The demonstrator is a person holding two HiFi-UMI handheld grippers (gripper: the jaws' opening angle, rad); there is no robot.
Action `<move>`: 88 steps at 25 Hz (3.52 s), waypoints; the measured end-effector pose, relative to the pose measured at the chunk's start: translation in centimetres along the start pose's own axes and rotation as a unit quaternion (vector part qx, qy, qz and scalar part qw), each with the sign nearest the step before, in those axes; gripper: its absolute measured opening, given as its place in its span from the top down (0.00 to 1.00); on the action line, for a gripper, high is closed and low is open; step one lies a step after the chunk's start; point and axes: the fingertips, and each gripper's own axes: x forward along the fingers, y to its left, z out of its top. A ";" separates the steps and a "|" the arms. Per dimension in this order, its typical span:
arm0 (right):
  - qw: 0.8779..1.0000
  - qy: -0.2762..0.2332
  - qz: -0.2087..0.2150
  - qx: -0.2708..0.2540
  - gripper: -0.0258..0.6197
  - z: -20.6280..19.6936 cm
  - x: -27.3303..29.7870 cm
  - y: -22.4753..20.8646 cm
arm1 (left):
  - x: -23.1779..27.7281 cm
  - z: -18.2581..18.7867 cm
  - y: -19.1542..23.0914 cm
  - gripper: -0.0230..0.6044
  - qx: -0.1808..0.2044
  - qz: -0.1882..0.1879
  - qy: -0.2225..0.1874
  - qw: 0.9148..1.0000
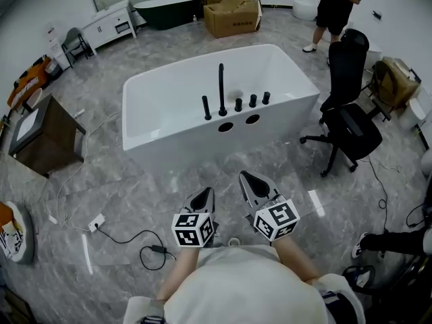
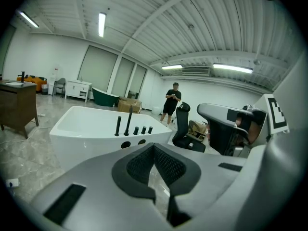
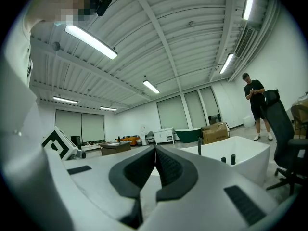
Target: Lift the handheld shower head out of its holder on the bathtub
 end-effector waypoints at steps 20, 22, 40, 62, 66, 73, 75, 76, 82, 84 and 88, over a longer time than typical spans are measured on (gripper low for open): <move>1.000 0.014 0.000 0.007 0.93 -0.1 5.8 -2.2 | 3.8 1.8 4.6 0.93 -0.018 0.007 0.015 1.000; 1.000 0.012 -0.003 0.002 0.93 0.2 7.2 -3.1 | 5.2 2.4 5.4 0.93 -0.018 0.003 0.017 1.000; 0.999 0.015 -0.021 -0.028 0.93 3.3 23.6 -9.4 | 16.4 11.6 14.9 0.93 -0.023 -0.018 0.012 1.000; 0.996 0.024 -0.089 -0.023 0.93 2.3 36.1 -14.8 | 25.5 17.8 24.8 0.93 -0.003 -0.052 0.036 0.998; 0.995 0.045 -0.084 -0.027 0.93 0.9 37.2 -16.1 | 26.6 16.8 25.1 0.93 -0.016 -0.047 0.046 0.998; 0.993 0.095 -0.066 -0.023 0.93 -3.6 40.1 -19.9 | 30.1 15.9 26.3 0.93 -0.043 -0.026 0.061 0.997; 0.991 0.112 -0.059 -0.031 0.93 -5.0 41.2 -20.7 | 30.8 16.1 26.8 0.93 -0.053 -0.020 0.060 0.997; 0.991 0.120 -0.056 -0.035 0.93 -5.7 41.6 -21.3 | 31.3 16.1 27.0 0.93 -0.059 -0.018 0.059 0.996; 0.986 0.158 -0.046 -0.033 0.87 -10.5 44.0 -24.2 | 33.5 15.8 27.9 0.93 -0.080 -0.002 0.061 0.995; 0.983 0.176 -0.036 -0.029 0.73 -12.4 45.1 -24.5 | 33.8 15.6 28.5 0.93 -0.085 0.005 0.065 0.994; 0.978 0.205 -0.024 -0.015 0.65 -16.0 46.5 -25.5 | 34.7 14.7 29.1 0.93 -0.091 0.014 0.075 0.993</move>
